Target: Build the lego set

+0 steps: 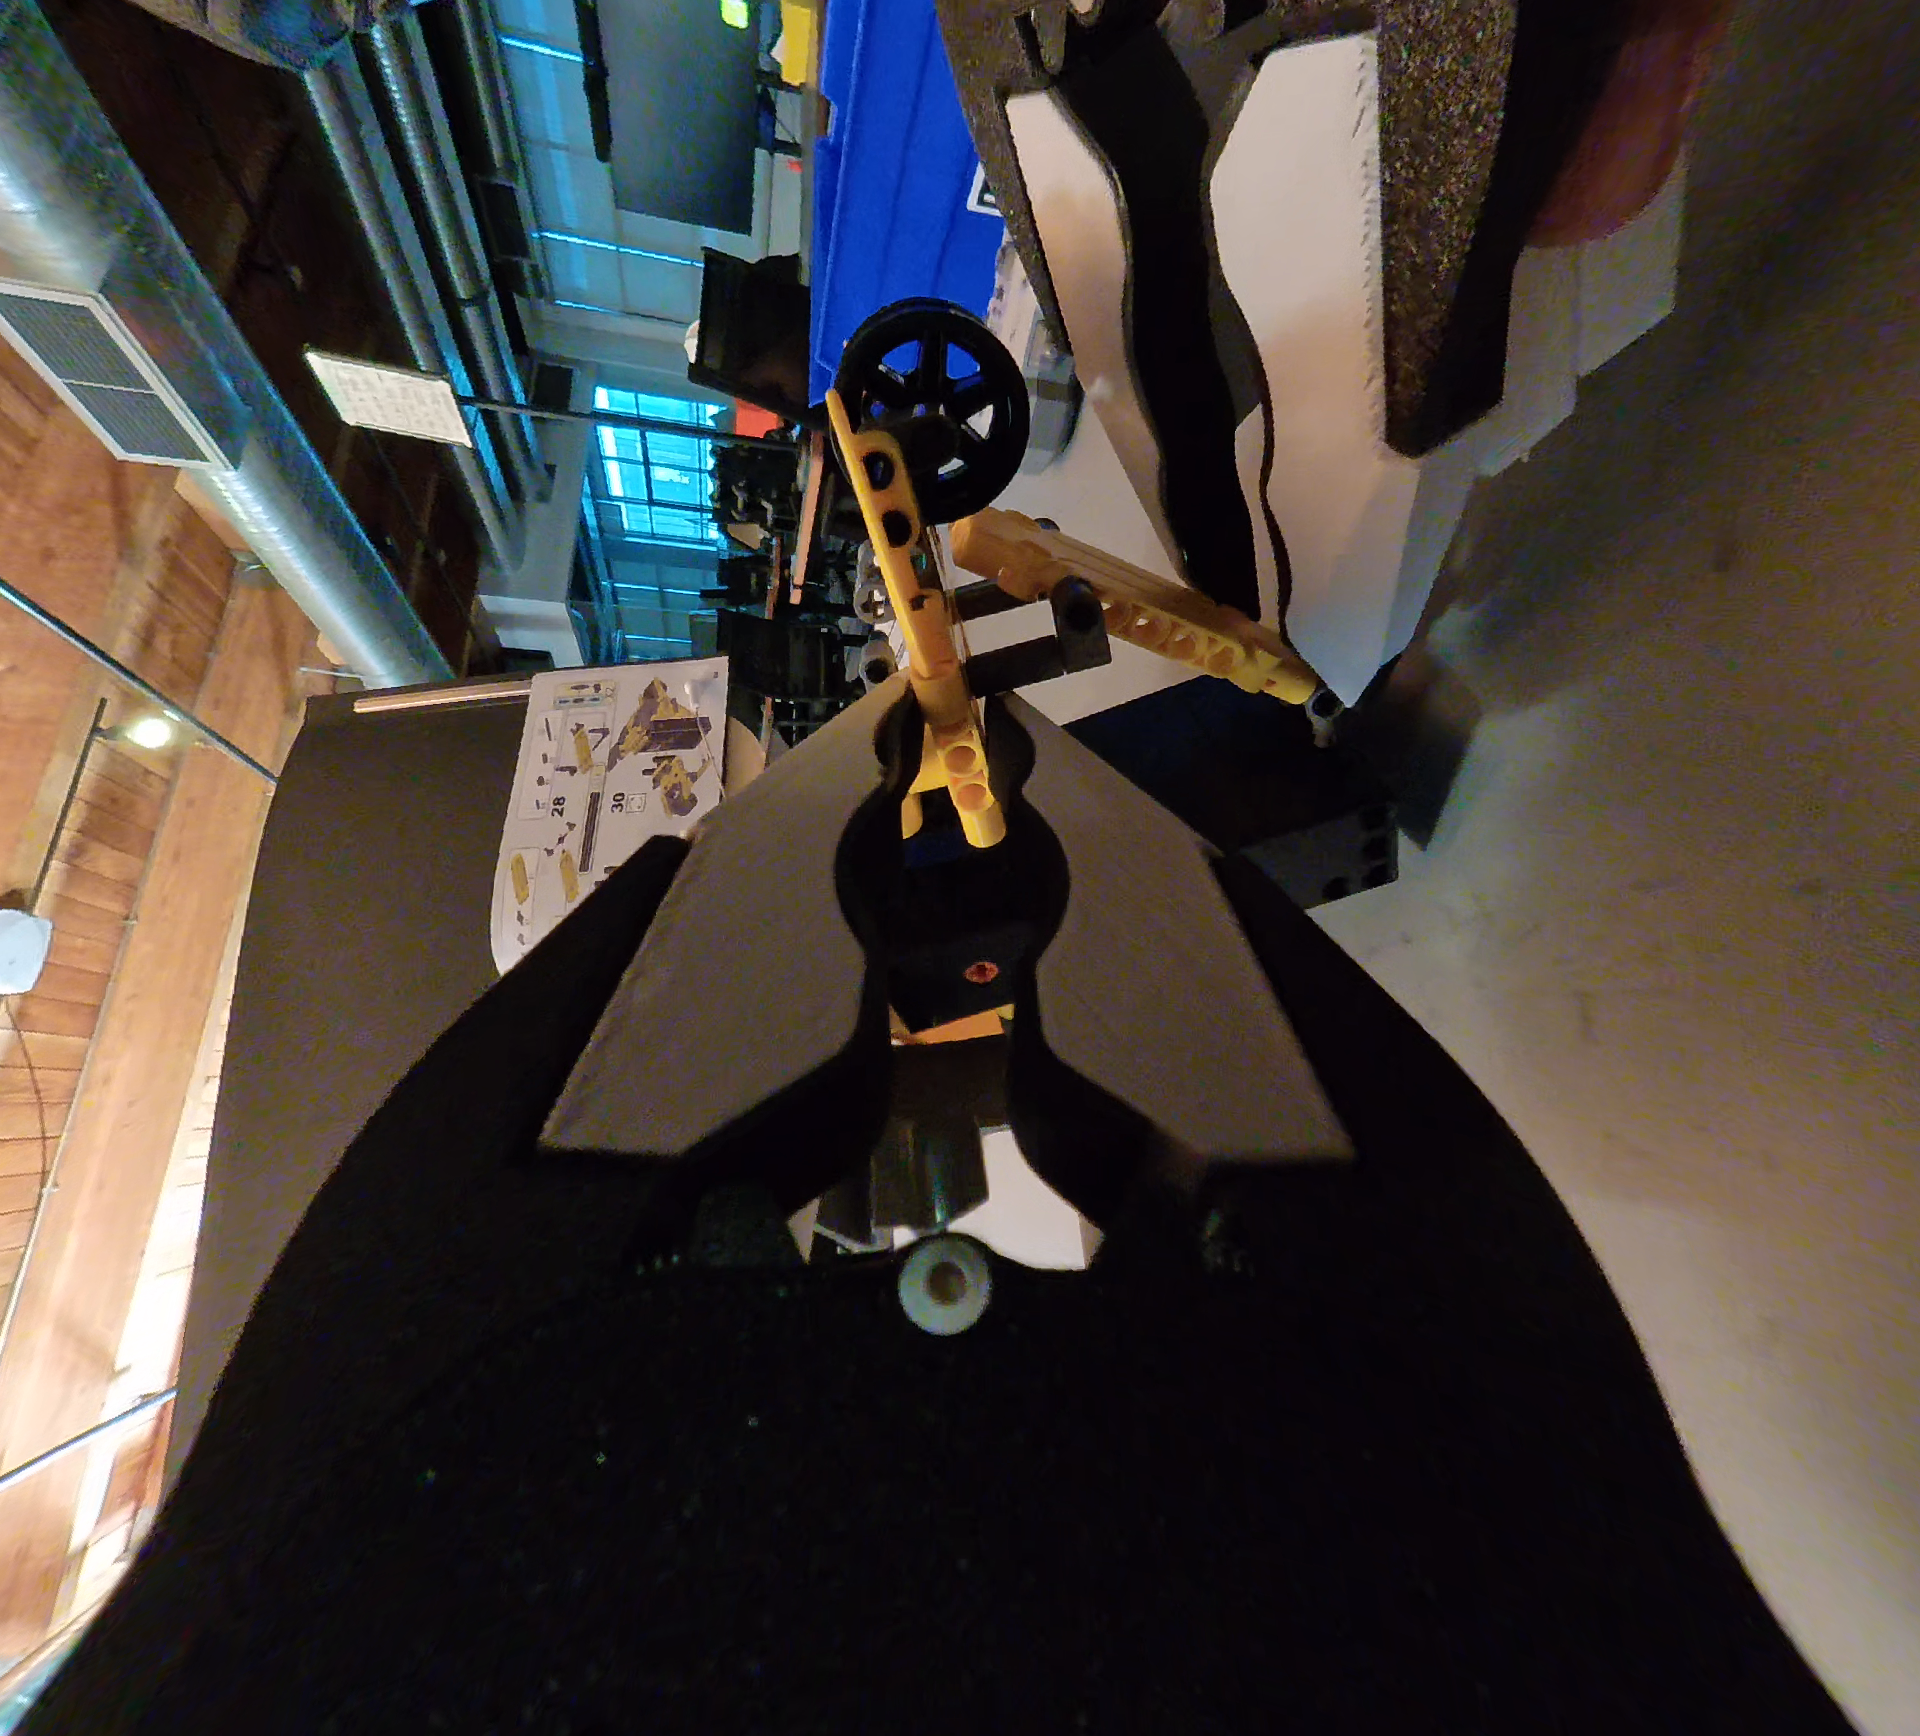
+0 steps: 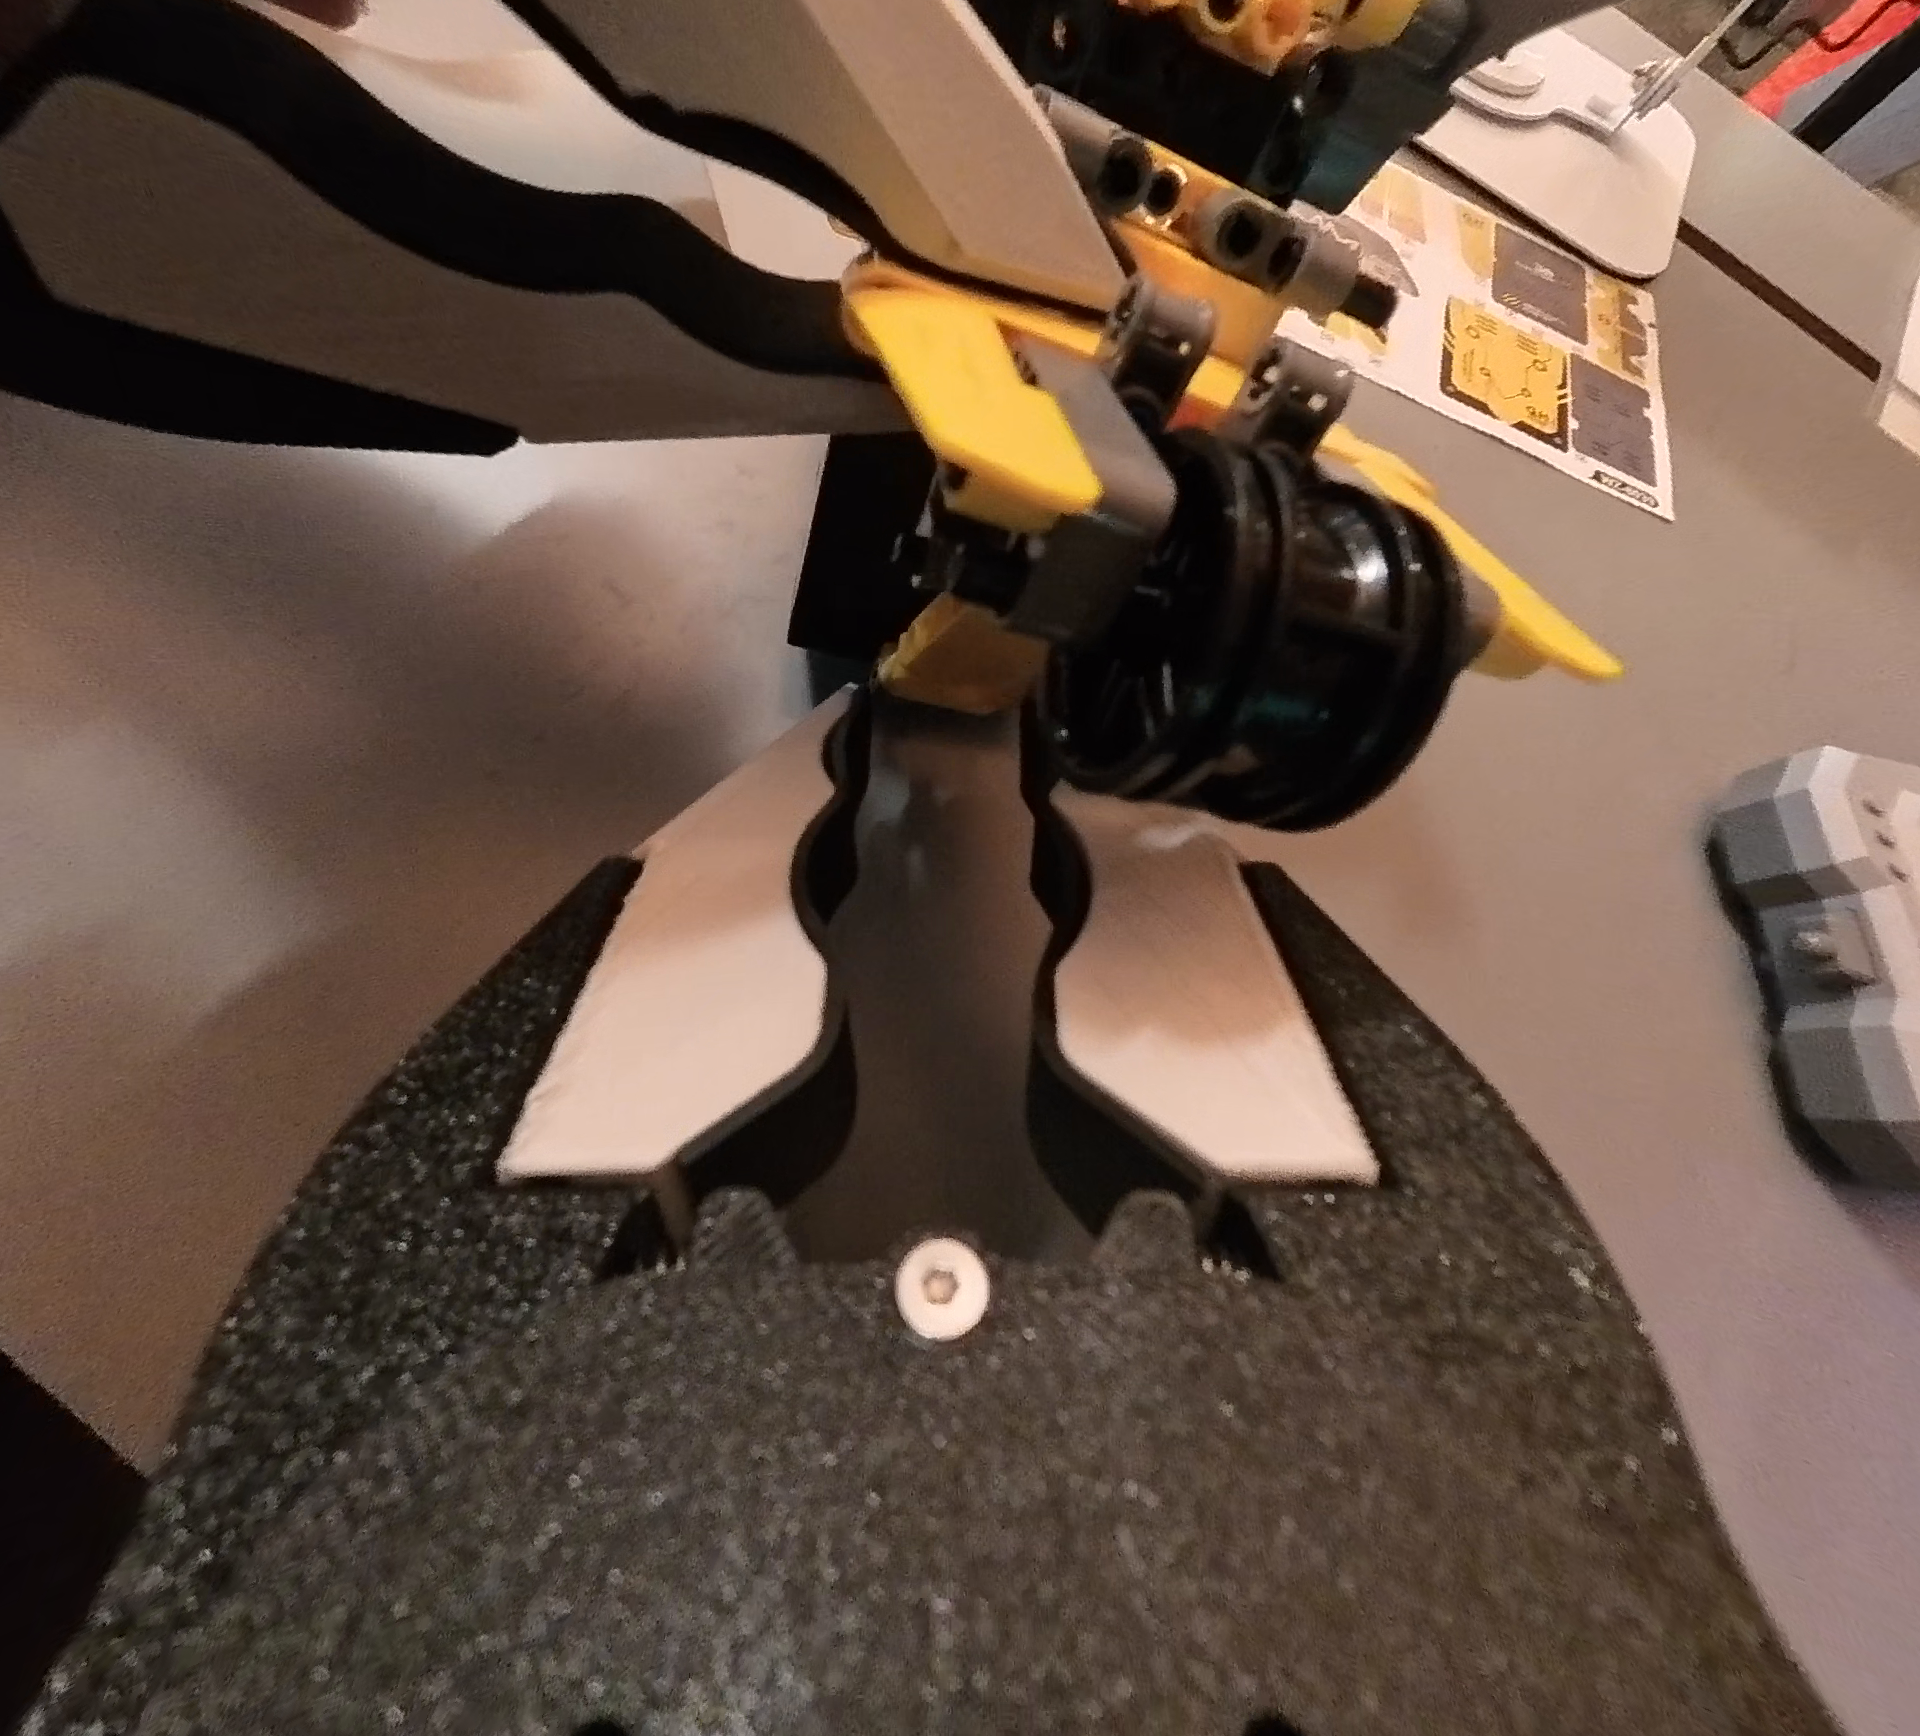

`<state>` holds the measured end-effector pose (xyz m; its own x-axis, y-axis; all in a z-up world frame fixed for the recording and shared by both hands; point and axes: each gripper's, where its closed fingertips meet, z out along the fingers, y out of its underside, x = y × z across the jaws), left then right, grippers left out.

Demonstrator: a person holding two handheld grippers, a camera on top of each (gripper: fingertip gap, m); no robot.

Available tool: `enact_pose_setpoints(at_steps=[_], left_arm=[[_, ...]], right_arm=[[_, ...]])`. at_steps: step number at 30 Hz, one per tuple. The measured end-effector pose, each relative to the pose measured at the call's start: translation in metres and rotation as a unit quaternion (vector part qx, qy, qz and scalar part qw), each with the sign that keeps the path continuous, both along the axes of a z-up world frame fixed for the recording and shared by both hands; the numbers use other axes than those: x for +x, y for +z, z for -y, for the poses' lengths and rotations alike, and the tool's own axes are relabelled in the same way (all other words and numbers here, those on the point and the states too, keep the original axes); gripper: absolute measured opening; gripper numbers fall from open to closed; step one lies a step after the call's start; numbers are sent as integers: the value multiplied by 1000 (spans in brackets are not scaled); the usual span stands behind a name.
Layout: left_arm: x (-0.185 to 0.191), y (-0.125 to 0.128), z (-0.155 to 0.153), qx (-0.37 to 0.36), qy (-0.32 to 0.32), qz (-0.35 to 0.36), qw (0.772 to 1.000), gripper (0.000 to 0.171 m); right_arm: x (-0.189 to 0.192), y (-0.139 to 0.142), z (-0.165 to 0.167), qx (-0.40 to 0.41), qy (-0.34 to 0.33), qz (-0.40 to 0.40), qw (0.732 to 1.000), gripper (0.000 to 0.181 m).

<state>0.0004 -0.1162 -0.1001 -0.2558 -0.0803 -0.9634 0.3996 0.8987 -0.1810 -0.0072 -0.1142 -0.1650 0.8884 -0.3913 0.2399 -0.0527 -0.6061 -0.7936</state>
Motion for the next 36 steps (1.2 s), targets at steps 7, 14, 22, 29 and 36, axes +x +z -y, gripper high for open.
enact_pose_setpoints(at_steps=[7,14,22,29,36], left_arm=[[0,0,-3,3,2,5,1000,5],[2,-1,0,-6,9,8,1000,5],[4,-1,0,-12,27,5,1000,5],[5,-2,2,-18,41,19,999,5],[6,-1,-1,-26,53,21,998,5]], right_arm=[[2,0,-3,-8,-11,15,1000,28],[4,-1,-2,-7,-19,8,1000,28],[6,-1,-2,-4,-18,4,1000,28],[9,-2,-2,4,-15,-14,1000,28],[10,-1,-4,15,-2,-28,999,28]])
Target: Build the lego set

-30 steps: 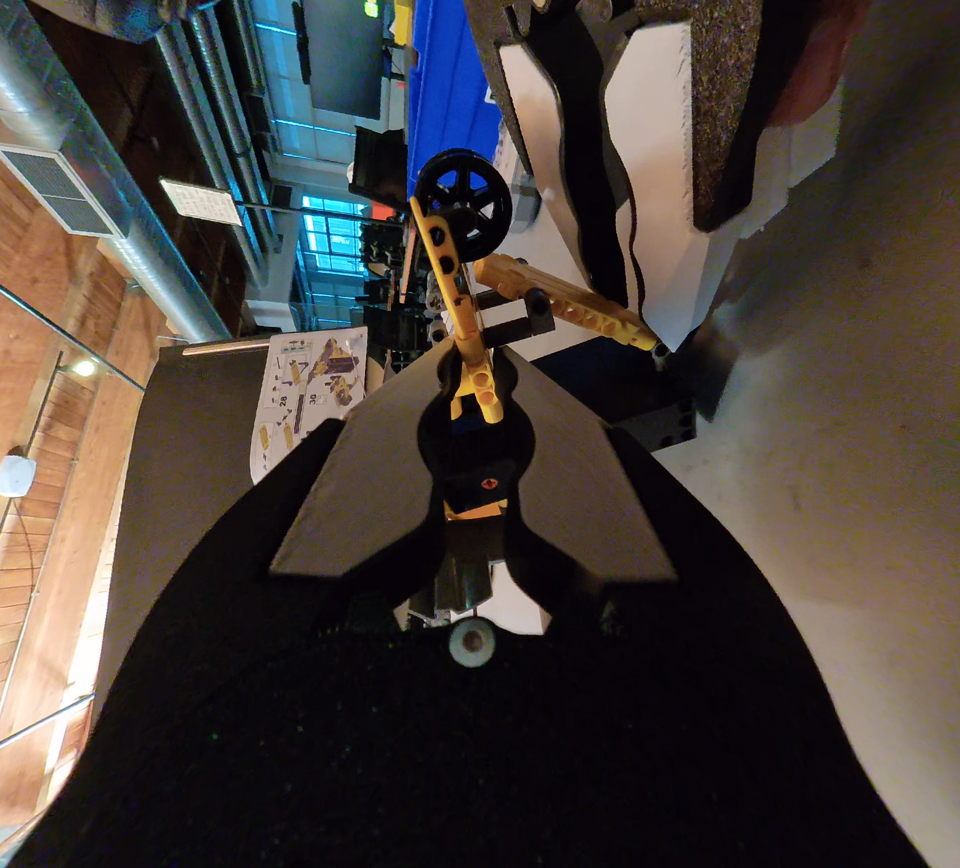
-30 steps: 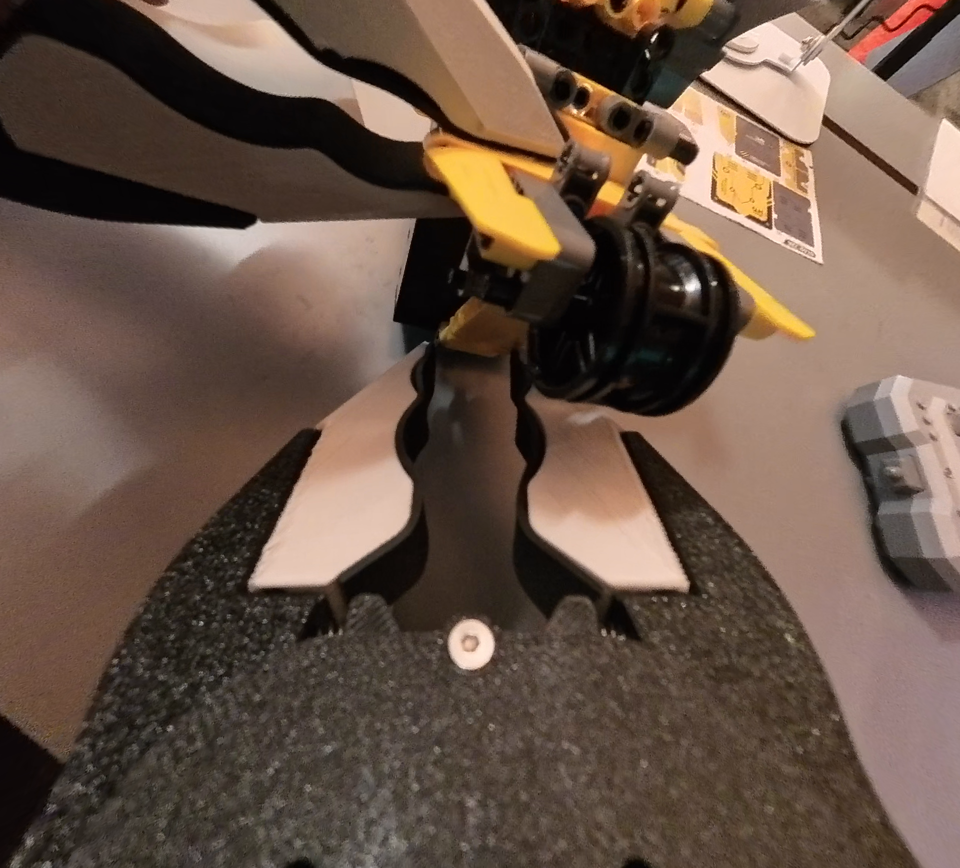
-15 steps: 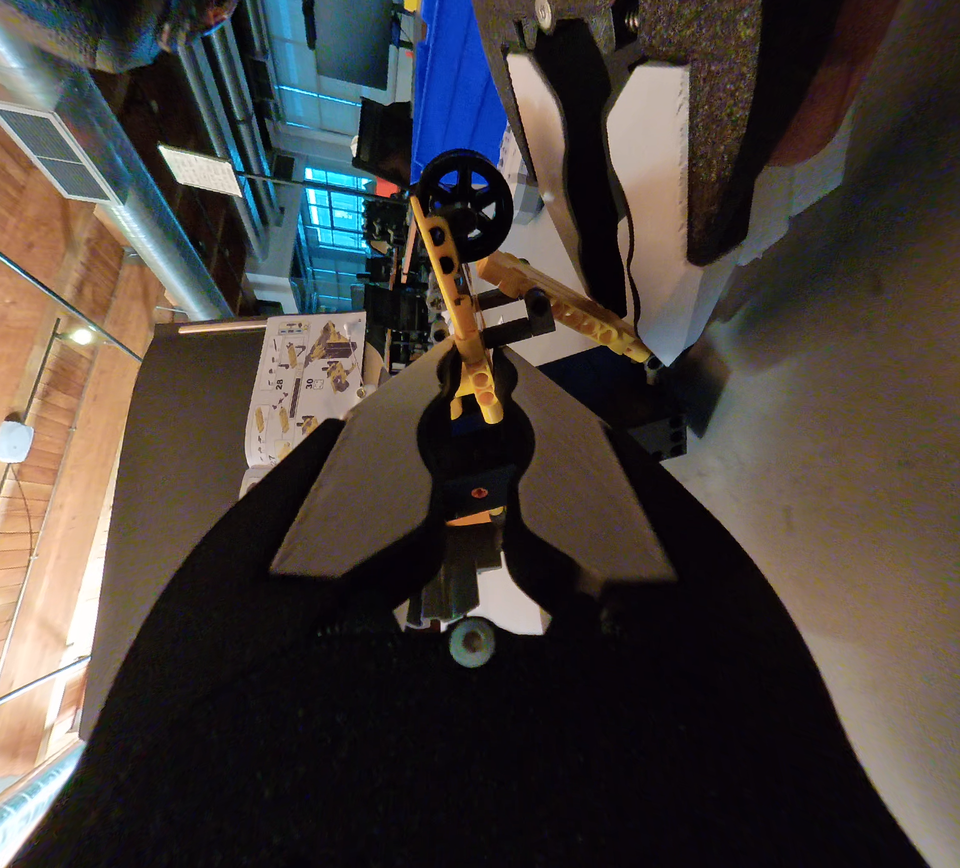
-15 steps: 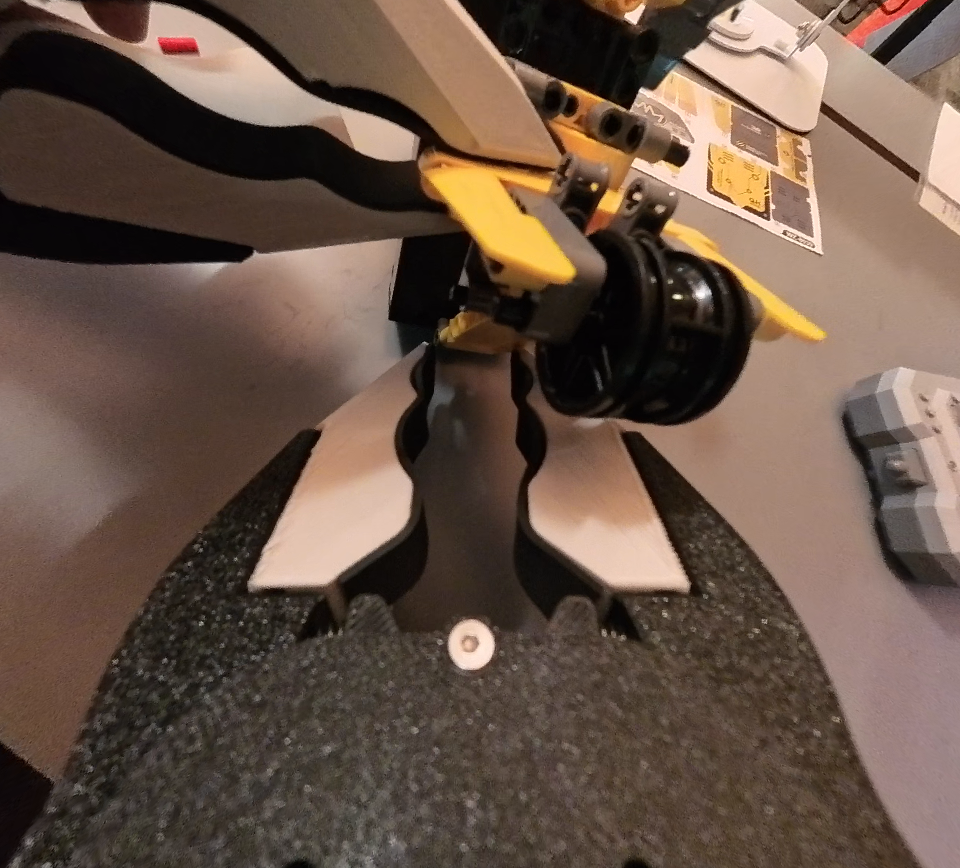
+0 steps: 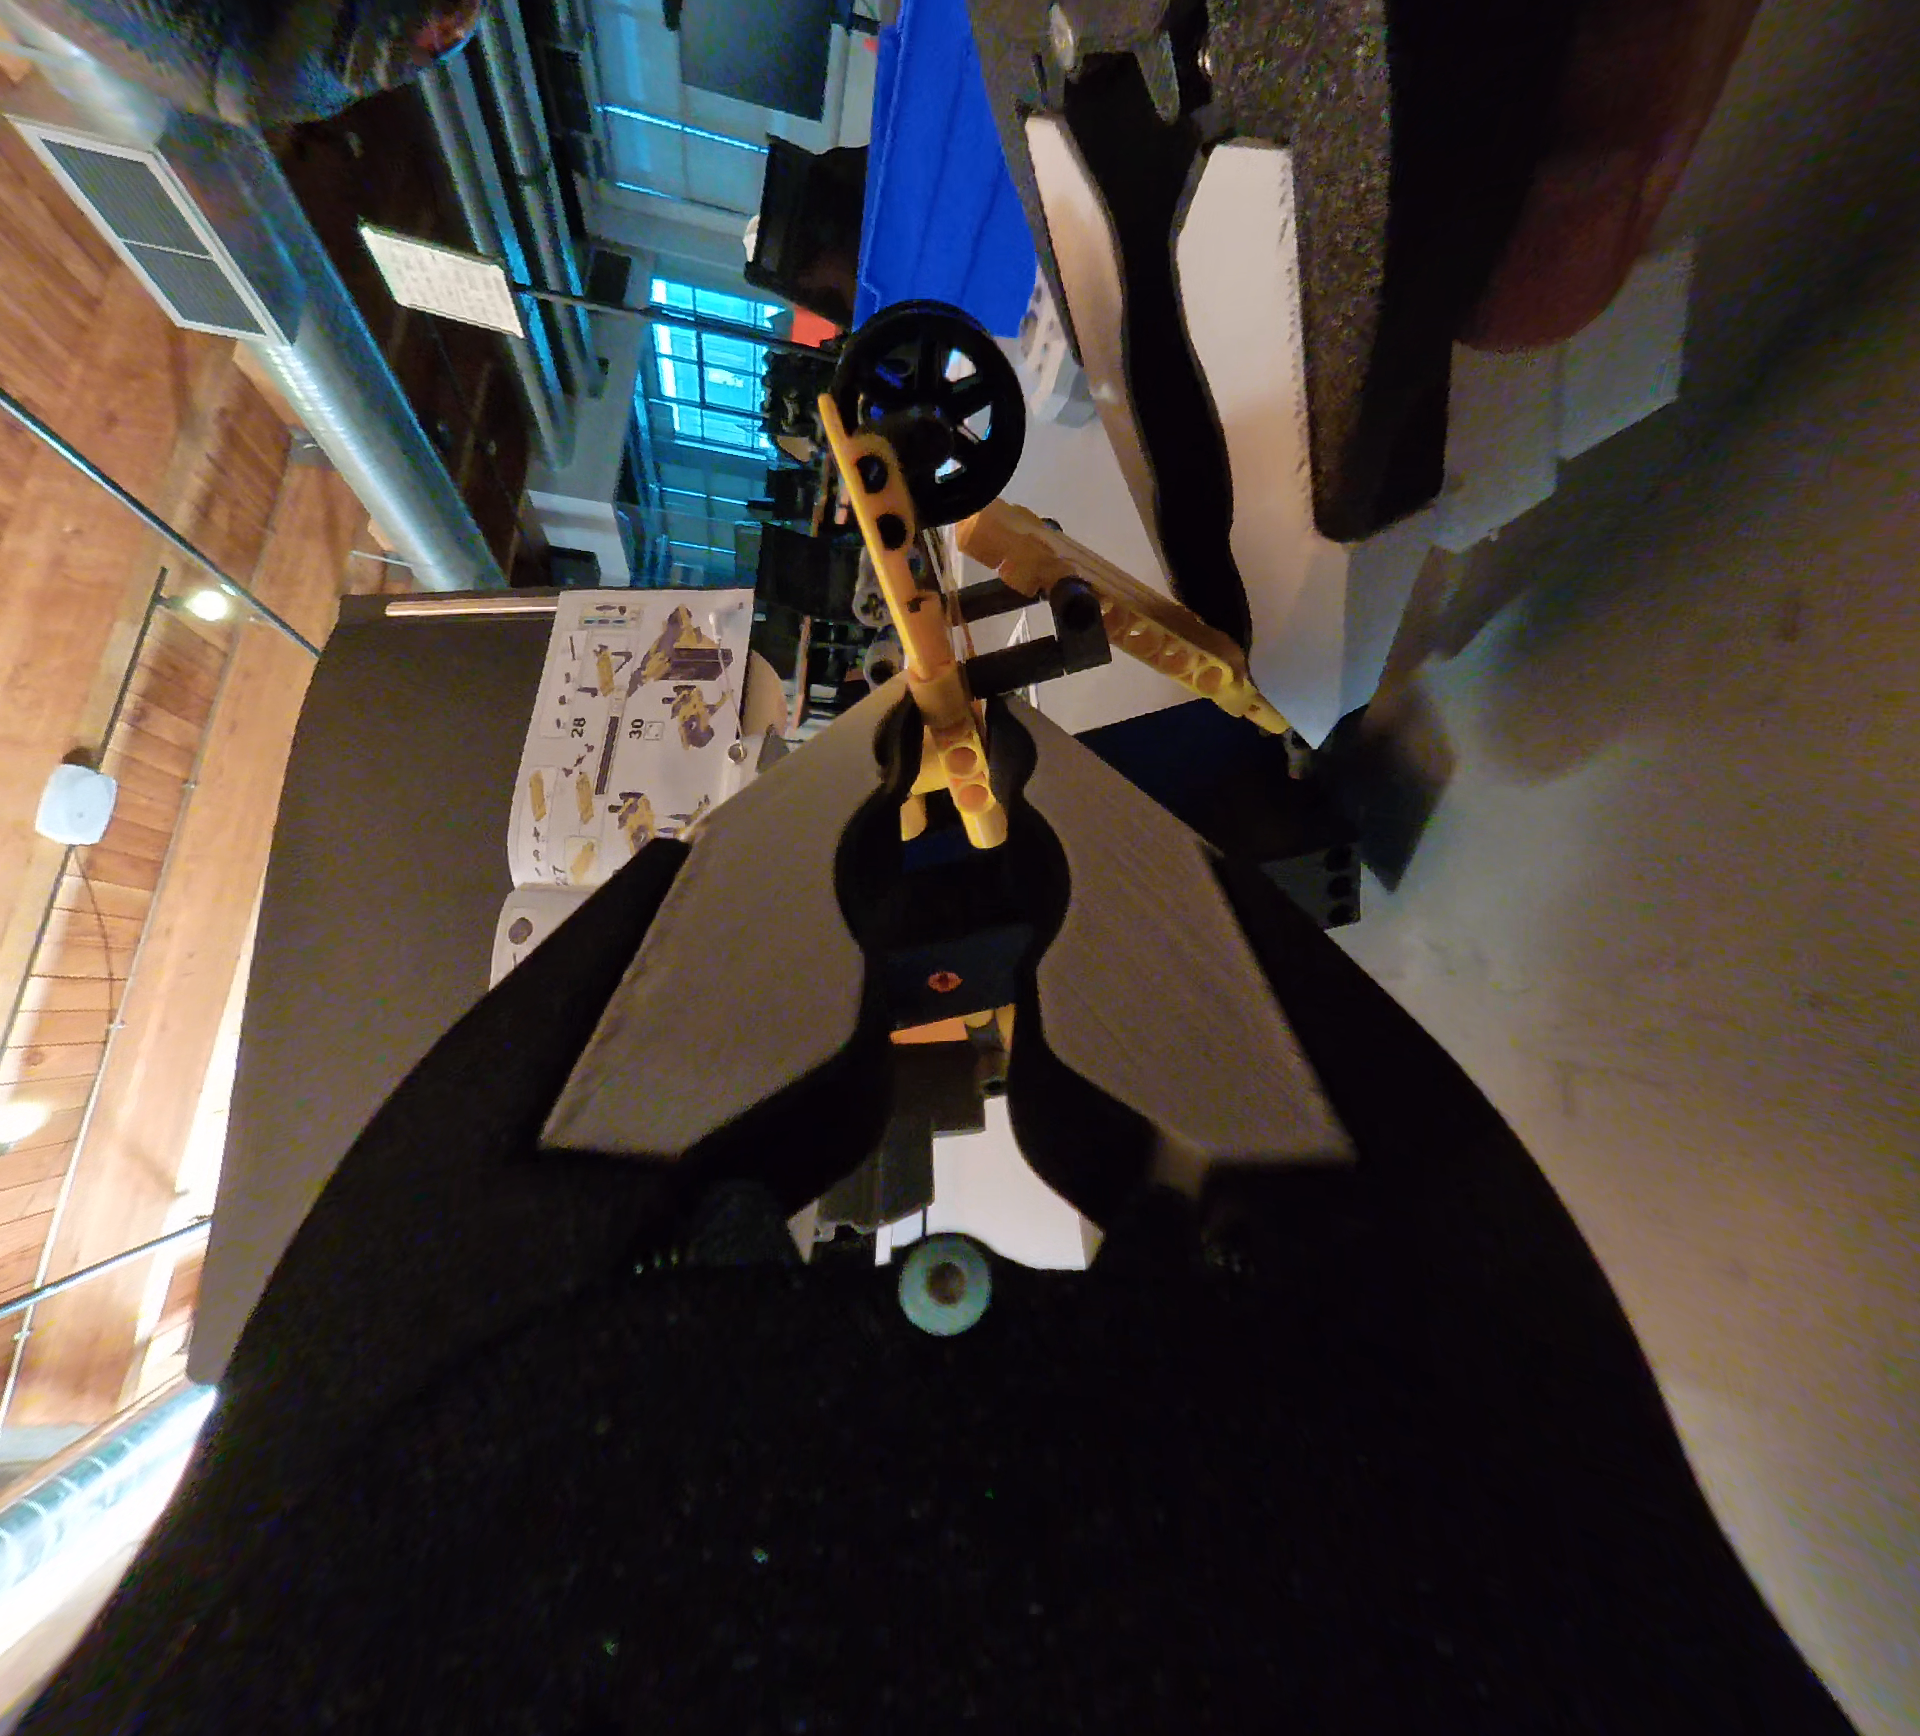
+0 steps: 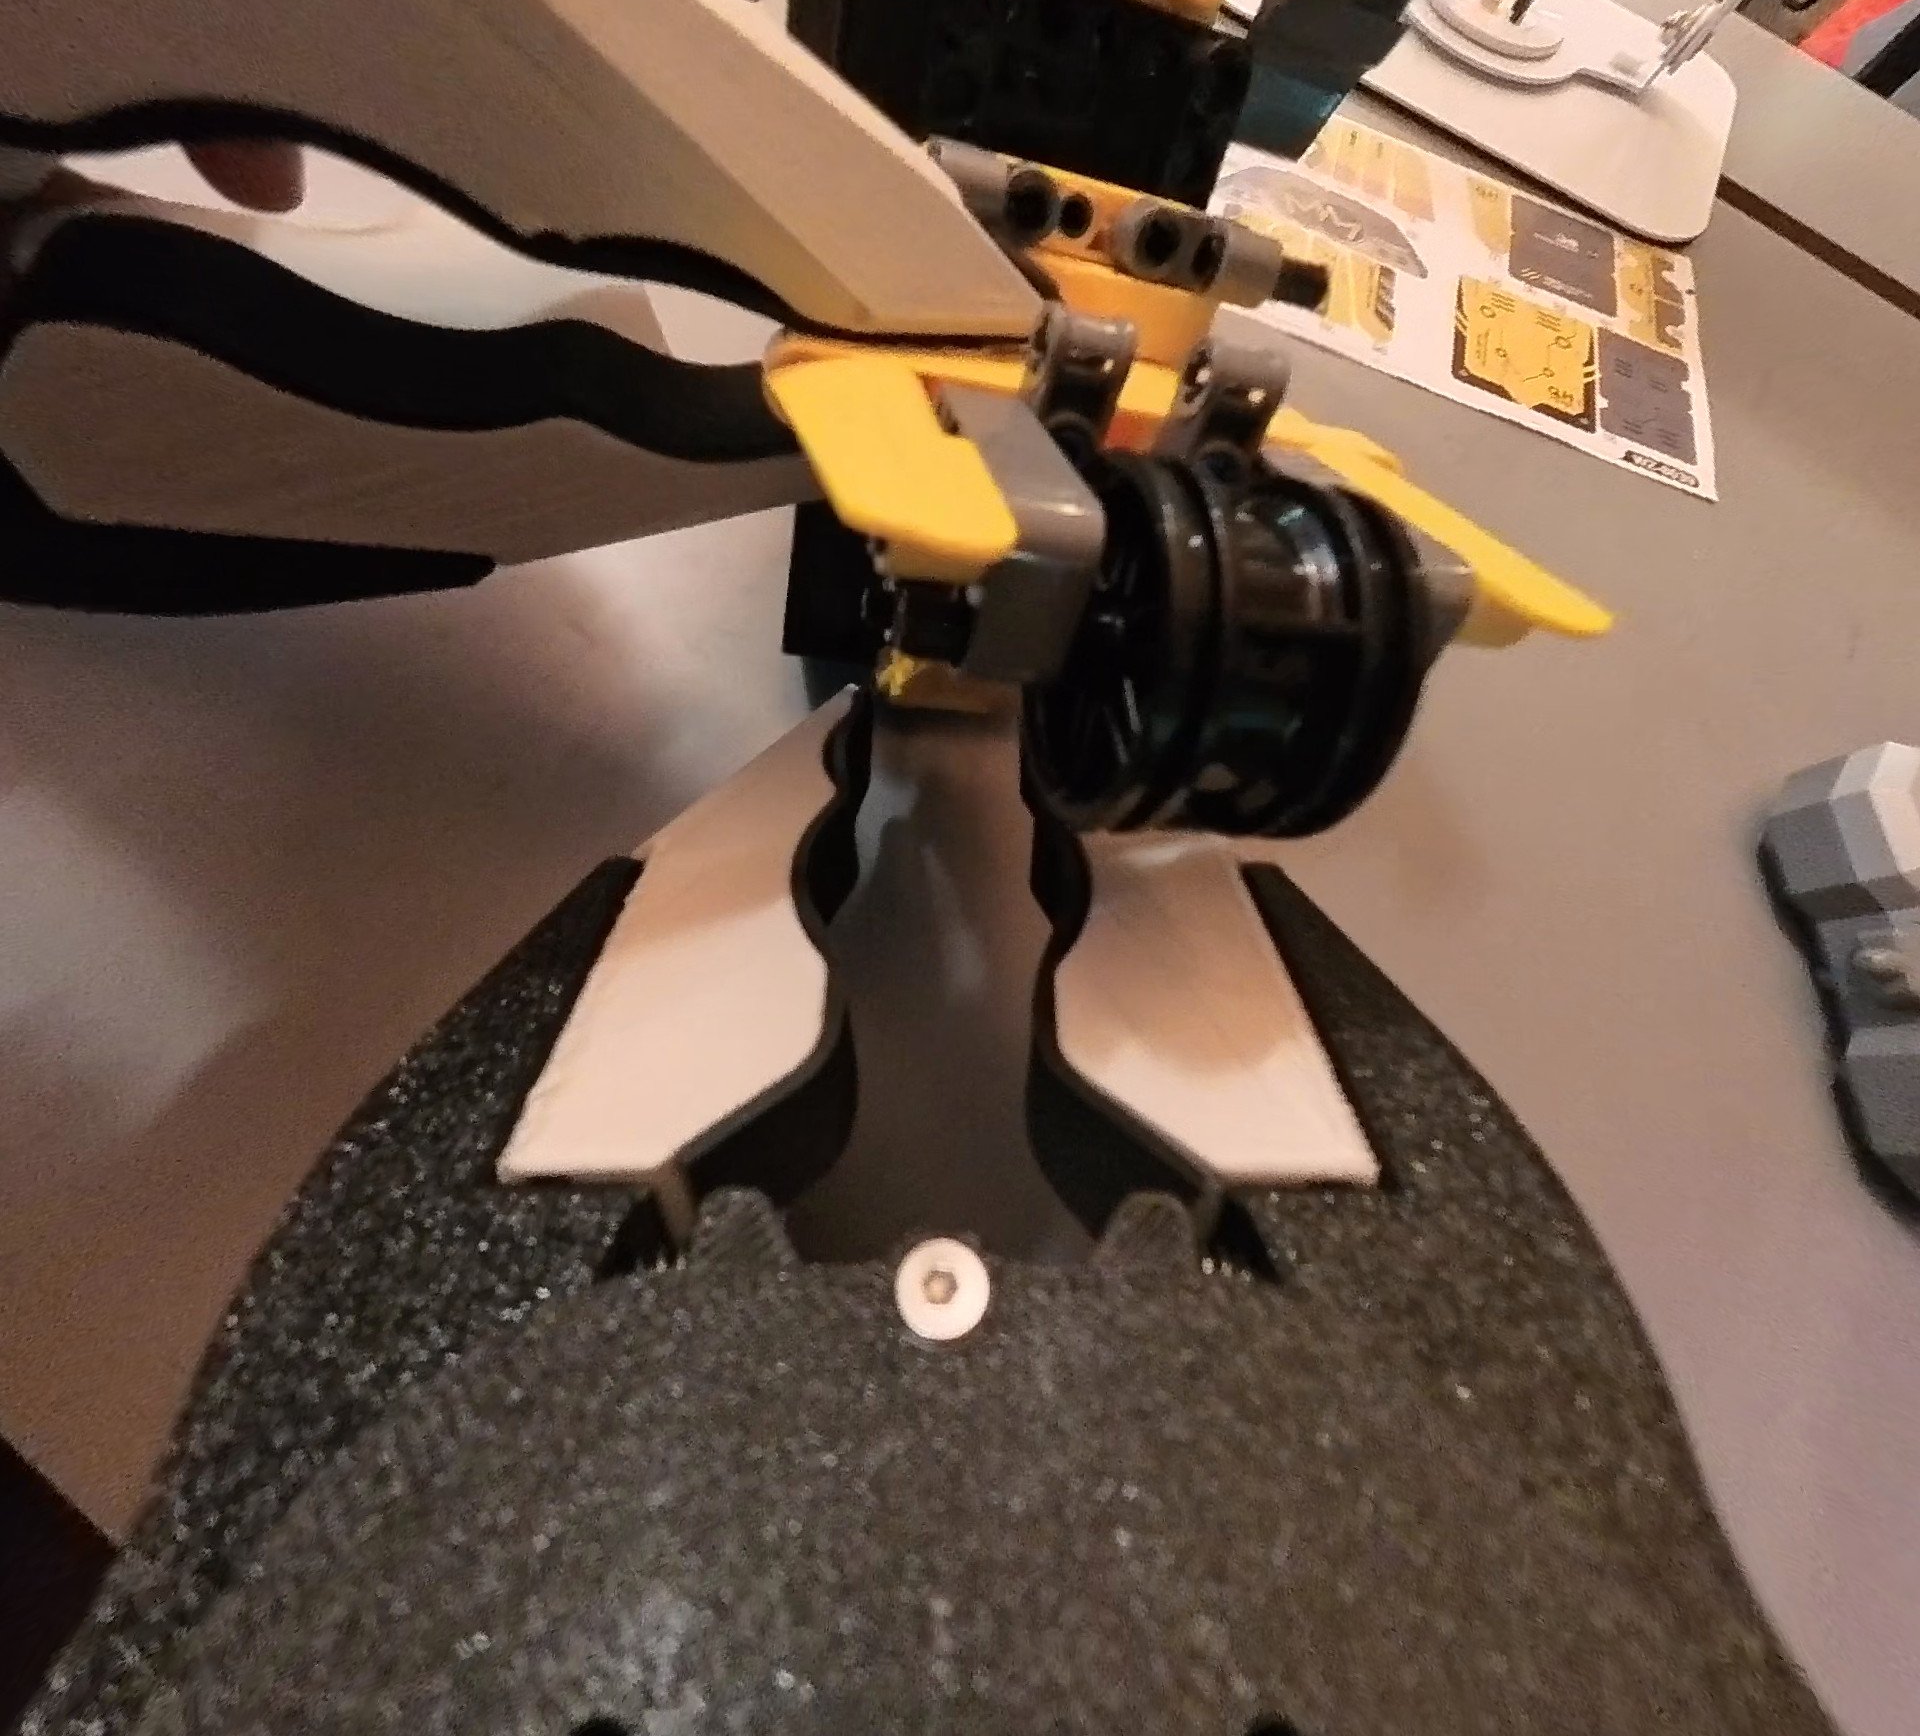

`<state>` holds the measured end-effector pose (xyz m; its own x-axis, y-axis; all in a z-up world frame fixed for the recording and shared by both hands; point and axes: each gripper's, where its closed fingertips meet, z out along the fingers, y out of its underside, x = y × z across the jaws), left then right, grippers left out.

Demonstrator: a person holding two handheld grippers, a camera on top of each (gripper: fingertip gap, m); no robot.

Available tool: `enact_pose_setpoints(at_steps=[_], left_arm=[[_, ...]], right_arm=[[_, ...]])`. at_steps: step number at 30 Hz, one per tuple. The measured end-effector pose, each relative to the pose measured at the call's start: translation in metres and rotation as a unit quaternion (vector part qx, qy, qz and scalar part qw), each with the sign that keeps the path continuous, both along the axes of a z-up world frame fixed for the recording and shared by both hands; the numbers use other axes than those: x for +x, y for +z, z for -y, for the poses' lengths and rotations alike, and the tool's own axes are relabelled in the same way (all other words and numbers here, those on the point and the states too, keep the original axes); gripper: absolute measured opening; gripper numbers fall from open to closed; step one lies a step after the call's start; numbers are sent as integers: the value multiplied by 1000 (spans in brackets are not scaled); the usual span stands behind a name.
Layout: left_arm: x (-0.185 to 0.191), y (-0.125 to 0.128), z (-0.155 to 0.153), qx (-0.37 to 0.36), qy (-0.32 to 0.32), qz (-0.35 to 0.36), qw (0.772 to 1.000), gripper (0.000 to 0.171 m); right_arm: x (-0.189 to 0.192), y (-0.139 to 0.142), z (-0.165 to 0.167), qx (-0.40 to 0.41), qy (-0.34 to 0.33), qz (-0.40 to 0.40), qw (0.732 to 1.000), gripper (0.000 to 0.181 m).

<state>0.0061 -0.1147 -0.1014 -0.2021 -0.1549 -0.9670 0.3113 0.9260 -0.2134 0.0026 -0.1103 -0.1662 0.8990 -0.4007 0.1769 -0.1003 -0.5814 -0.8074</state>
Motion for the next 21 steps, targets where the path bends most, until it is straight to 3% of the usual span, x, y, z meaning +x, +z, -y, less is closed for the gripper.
enact_pose_setpoints(at_steps=[21], left_arm=[[1,2,-5,7,0,12,1000,6]], right_arm=[[0,2,0,12,8,-11,1000,26]])
